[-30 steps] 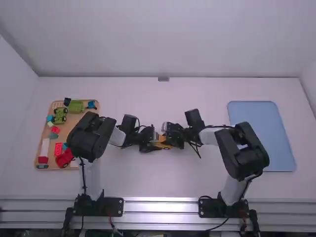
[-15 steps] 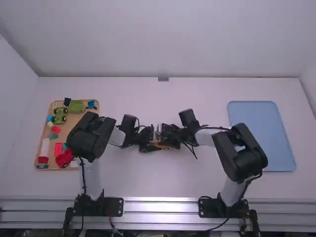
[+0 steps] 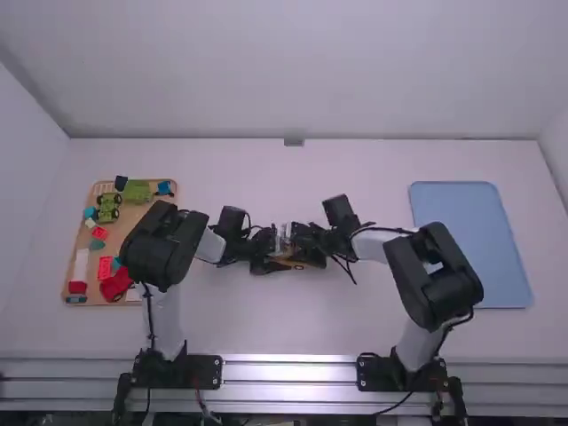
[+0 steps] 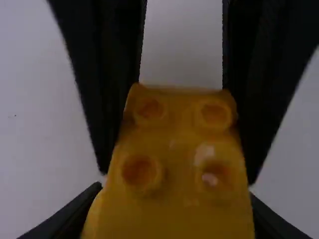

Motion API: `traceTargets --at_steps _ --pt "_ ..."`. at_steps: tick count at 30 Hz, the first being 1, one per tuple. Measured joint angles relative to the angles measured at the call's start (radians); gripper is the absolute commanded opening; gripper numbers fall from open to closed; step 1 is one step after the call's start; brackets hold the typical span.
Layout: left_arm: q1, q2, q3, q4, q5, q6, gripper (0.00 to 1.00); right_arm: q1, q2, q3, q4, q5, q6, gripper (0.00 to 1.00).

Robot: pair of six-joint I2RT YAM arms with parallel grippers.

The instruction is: Assemble lego blocks to make yellow taxi

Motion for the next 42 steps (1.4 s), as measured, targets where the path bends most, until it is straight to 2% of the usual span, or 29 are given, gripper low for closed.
traceTargets --at_steps 7,13,18,24,33,39,42 --pt "0.0 0.0 0.0 0.0 0.0 -0.003 0.39 -0.058 0.0 -0.01 -0.016 -0.1 -0.06 0.04" --pt "0.0 0.0 0.0 -0.001 0.0 -0.002 0.39 -0.037 0.0 -0.019 -0.023 -0.053 -0.056 0.0" --pt "0.0 0.0 0.0 -0.001 0.0 -0.002 0.39 -0.007 -0.01 -0.074 0.138 0.004 0.027 0.0" --pt "0.0 0.0 0.002 0.0 -0.005 -0.006 0.38 -0.021 -0.01 -0.142 0.292 0.003 0.108 0.0" --pt "0.0 0.0 0.002 -0.001 -0.005 -0.003 0.38 -0.04 -0.01 -0.14 0.27 -0.007 0.139 0.01" --pt "0.0 0.0 0.002 -0.008 0.002 0.006 0.38 -0.05 -0.011 -0.087 0.111 -0.017 0.089 0.01" --pt "0.0 0.0 0.002 -0.009 0.003 0.006 0.37 -0.05 -0.011 -0.078 0.092 -0.016 0.069 0.01"
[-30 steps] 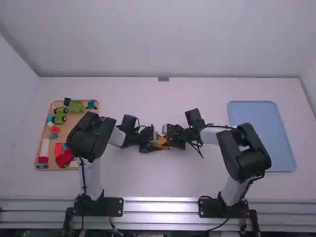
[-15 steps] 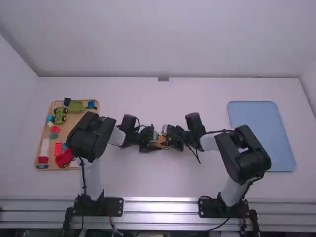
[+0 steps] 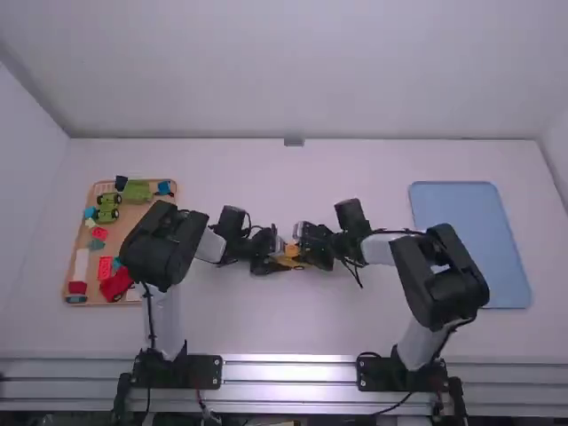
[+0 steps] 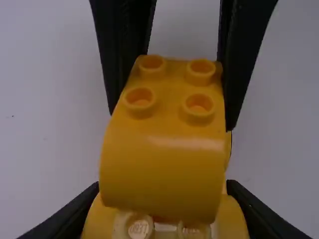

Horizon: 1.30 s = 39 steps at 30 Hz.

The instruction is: Assemble lego blocks to make yellow taxi

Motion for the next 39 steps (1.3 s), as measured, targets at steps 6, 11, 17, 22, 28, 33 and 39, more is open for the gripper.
traceTargets --at_steps 6,11,17,22,28,33,39 --pt "0.0 0.0 0.0 -0.002 0.001 0.001 0.37 0.0 0.0 0.0 0.001 -0.009 -0.01 0.02" --pt "0.0 0.0 0.0 -0.003 0.001 0.003 0.37 0.03 0.0 0.0 0.034 0.016 0.02 0.01" --pt "0.002 0.0 0.0 -0.003 0.004 0.003 0.36 0.054 -0.016 0.0 0.03 0.074 0.051 0.01" --pt "0.001 0.0 0.0 -0.003 0.004 0.004 0.35 0.055 -0.021 0.006 -0.008 0.09 0.048 0.01" --pt "0.001 0.0 0.0 -0.004 0.005 0.004 0.35 0.072 -0.032 0.018 -0.042 0.129 0.03 0.0" --pt "0.006 0.0 0.0 -0.004 0.005 0.004 0.33 0.1 -0.041 0.035 -0.062 0.18 0.029 0.0" --pt "0.013 0.0 0.0 -0.006 0.005 0.007 0.33 0.119 -0.043 0.063 -0.112 0.224 0.023 0.0"
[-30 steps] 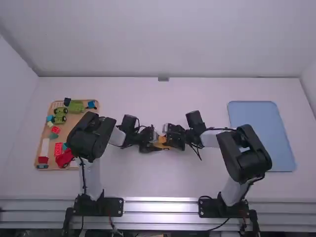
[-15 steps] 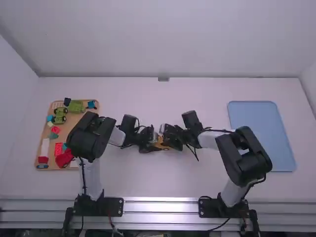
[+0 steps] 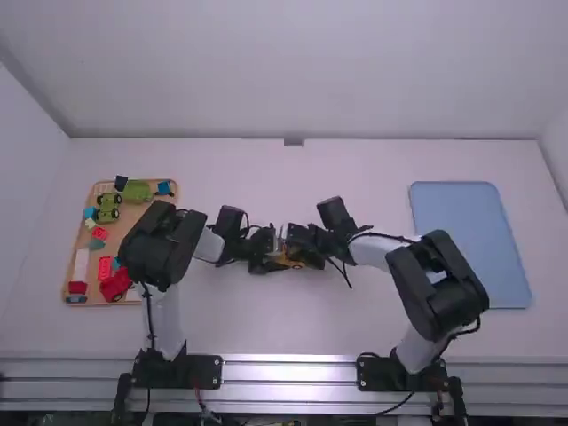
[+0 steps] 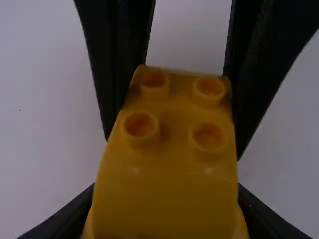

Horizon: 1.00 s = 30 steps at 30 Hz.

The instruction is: Assemble lego blocks to make yellow taxi

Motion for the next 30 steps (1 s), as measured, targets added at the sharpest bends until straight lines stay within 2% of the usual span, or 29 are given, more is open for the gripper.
traceTargets --at_steps 8,21,30 --pt "-0.001 0.0 0.0 -0.001 0.002 0.001 0.32 0.011 0.0 0.045 -0.097 0.027 -0.031 0.0" --pt "-0.002 0.0 0.0 -0.002 0.003 0.001 0.29 0.015 0.006 0.064 -0.122 0.024 -0.069 0.0" --pt "-0.007 0.0 0.0 -0.001 0.0 -0.002 0.29 0.091 0.008 0.073 -0.111 0.097 -0.02 0.0"
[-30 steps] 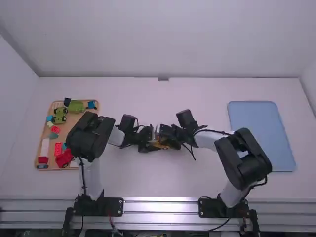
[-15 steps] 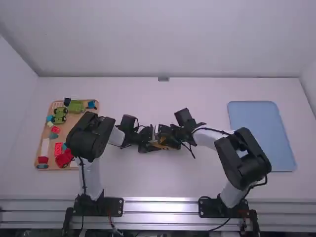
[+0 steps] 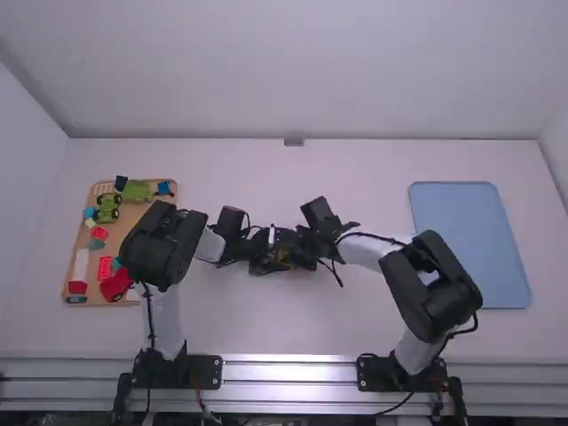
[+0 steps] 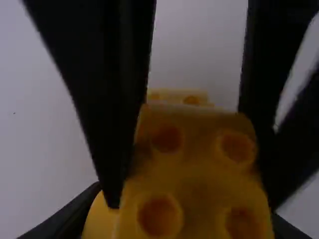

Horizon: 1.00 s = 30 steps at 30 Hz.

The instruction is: Assemble lego blocks to make yellow taxi

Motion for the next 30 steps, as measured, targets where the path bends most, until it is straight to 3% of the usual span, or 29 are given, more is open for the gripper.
traceTargets --at_steps 7,18,30 --pt "-0.002 0.0 0.0 0.001 -0.001 -0.003 0.28 -0.026 0.003 -0.022 0.038 -0.064 -0.011 0.0" --pt "-0.002 0.0 0.0 0.0 0.0 -0.01 0.27 -0.17 0.016 -0.047 0.077 -0.297 -0.063 0.0" --pt "-0.002 0.0 0.0 0.001 0.0 -0.009 0.27 -0.167 0.043 -0.047 0.087 -0.268 -0.027 0.0"
